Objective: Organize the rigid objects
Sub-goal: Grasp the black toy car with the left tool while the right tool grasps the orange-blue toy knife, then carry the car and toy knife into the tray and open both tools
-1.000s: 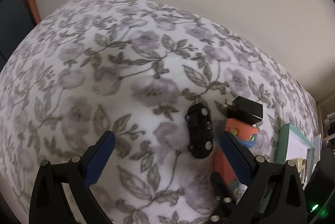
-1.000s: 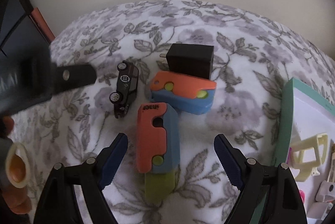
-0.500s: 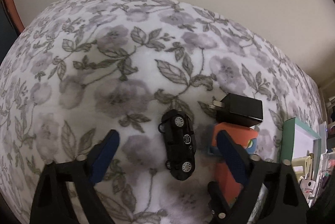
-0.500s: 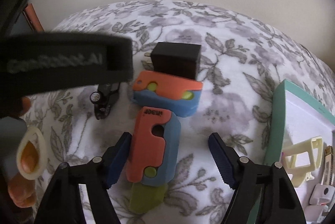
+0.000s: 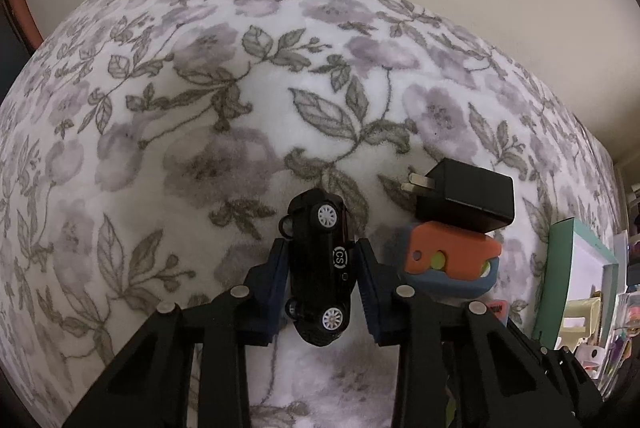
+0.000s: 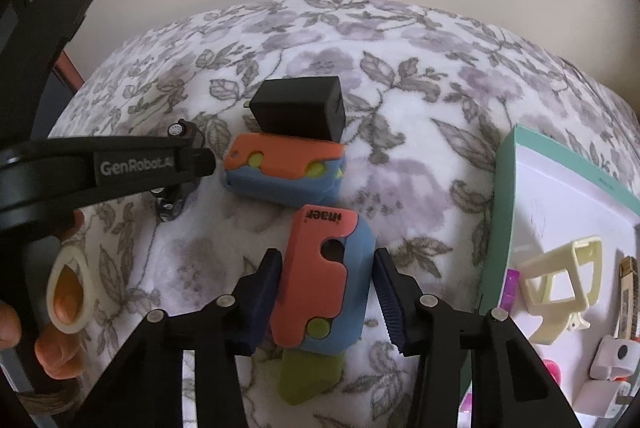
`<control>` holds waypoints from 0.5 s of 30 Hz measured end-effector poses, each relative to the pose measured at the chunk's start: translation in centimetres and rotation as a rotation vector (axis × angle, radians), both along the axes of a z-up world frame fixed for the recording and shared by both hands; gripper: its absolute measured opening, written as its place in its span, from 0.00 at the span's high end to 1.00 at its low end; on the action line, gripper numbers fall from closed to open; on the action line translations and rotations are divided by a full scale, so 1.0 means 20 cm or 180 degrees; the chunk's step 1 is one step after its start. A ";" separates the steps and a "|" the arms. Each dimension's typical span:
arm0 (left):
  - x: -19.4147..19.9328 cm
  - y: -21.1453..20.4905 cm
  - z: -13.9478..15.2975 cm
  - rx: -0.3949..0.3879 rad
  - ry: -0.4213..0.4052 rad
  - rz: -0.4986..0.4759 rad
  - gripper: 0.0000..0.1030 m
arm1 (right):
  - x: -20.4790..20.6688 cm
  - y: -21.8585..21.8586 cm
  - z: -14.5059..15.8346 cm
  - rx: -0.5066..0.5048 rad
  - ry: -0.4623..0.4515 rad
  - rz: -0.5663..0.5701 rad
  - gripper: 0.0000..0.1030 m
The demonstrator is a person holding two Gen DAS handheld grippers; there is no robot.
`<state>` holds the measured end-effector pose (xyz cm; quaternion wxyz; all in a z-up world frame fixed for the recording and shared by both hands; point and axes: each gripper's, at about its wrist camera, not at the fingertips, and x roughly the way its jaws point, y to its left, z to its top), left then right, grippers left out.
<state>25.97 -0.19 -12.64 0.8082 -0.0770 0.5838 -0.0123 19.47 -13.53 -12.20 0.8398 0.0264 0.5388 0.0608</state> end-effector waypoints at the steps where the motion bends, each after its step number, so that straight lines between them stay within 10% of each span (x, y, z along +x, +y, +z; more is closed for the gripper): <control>1: 0.00 0.00 0.00 0.0000 0.0003 0.0002 0.66 | -0.01 -0.01 0.00 0.0007 0.0010 -0.0004 0.53; 15: -0.23 -0.01 0.21 -0.0138 -0.0134 0.0074 0.66 | -0.15 -0.08 0.06 0.0323 0.0149 -0.0097 0.55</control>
